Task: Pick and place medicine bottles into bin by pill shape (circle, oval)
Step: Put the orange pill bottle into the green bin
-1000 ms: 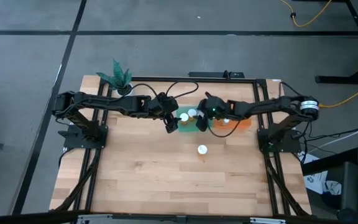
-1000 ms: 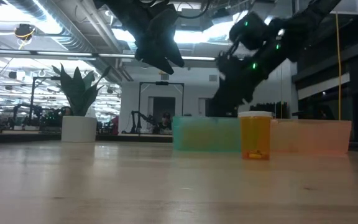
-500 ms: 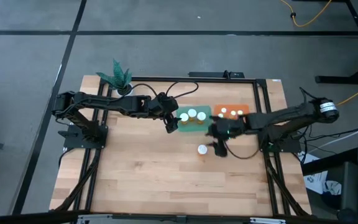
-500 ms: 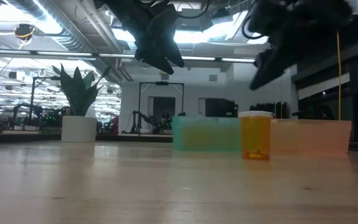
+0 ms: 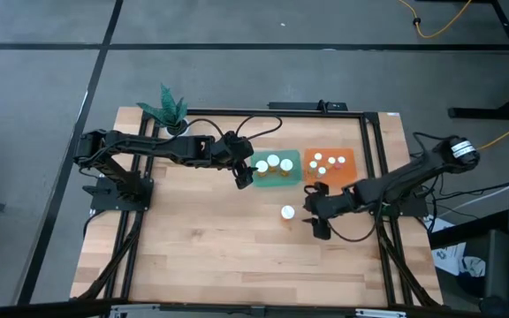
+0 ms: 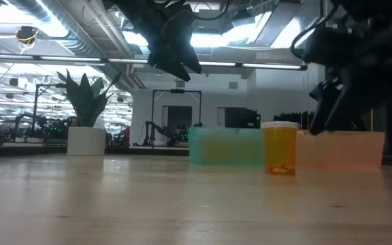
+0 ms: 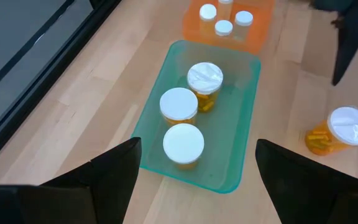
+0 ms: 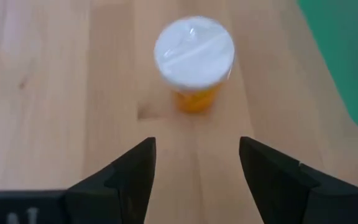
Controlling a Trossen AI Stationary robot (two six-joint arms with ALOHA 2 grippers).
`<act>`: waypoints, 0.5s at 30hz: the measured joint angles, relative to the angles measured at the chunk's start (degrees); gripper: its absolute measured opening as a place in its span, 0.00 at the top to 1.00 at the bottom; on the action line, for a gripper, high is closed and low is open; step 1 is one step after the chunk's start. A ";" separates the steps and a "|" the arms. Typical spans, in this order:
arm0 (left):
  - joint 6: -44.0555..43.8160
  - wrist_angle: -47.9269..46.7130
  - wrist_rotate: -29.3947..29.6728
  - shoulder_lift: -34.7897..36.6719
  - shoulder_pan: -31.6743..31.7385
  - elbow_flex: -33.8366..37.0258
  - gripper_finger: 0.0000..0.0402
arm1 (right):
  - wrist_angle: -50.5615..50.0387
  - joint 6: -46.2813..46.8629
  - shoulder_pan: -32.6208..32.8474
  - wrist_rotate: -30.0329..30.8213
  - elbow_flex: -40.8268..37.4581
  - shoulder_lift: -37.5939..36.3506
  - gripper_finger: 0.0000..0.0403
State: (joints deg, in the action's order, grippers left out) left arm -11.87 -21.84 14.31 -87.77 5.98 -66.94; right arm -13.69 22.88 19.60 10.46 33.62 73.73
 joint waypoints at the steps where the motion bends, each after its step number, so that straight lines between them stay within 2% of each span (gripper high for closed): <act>1: 0.00 -0.01 0.00 0.00 0.00 0.00 0.23 | 2.87 -0.03 0.15 0.96 -1.32 0.48 0.43; 6: 0.01 0.28 0.00 0.00 0.00 0.00 0.23 | 12.49 -2.72 0.12 1.99 -4.73 5.55 0.43; 15: -0.01 0.52 0.00 0.00 0.00 0.00 0.23 | 20.31 -8.33 -1.34 2.56 -2.45 12.94 0.43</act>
State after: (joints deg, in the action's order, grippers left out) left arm -11.88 -21.32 14.31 -87.77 5.98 -66.94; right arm 6.62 14.55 18.27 13.02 31.17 86.68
